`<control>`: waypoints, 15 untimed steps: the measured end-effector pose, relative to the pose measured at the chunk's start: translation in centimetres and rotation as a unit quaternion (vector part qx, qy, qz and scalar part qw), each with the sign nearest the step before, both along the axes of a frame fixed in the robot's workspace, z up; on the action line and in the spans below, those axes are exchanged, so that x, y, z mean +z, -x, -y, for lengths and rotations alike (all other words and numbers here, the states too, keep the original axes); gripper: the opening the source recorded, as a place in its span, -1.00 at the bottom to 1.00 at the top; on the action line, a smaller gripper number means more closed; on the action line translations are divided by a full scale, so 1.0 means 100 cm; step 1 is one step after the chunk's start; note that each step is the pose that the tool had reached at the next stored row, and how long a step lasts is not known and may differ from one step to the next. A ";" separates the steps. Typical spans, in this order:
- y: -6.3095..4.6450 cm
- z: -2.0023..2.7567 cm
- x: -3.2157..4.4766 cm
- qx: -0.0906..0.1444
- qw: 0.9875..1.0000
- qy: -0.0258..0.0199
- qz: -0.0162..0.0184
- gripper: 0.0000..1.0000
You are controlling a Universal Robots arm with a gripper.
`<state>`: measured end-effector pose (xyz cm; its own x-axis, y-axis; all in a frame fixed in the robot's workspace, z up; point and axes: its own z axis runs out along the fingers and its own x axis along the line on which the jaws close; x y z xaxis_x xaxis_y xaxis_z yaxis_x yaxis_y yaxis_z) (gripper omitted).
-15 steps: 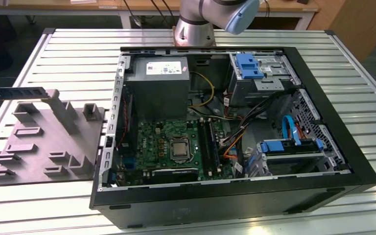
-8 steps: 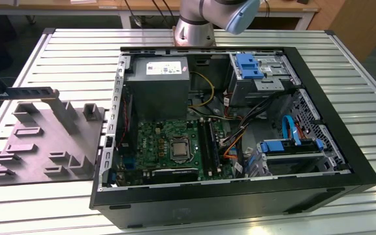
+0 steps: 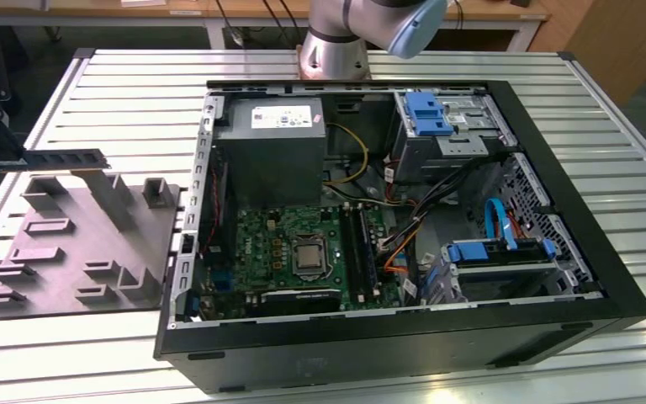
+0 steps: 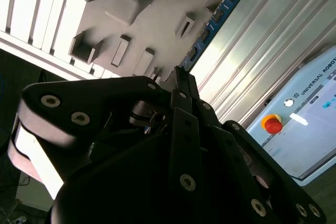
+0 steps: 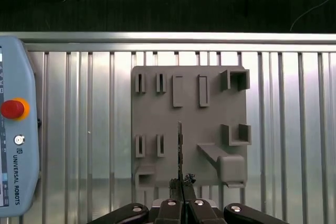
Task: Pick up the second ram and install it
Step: 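Pick up the second ram and move it above second insertion slot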
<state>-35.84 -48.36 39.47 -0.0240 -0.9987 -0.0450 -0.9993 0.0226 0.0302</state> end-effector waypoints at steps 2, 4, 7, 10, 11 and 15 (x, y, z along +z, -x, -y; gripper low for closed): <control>-0.003 0.0000 0.0000 0.000 1.000 0.000 0.000 -0.77; -0.006 0.0000 0.0000 0.000 1.000 0.000 0.000 -0.77; -0.011 0.0000 0.0000 0.000 1.000 0.000 0.000 -0.77; -0.017 0.0000 0.0000 0.000 1.000 0.000 0.000 -0.77; -0.019 0.0000 0.0000 0.000 1.000 0.000 0.000 -0.77; -0.027 0.0000 0.0000 0.000 1.000 0.000 0.000 -0.77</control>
<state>-33.17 -48.36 39.47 -0.0241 -0.9987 -0.0451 -0.9993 0.0227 0.0301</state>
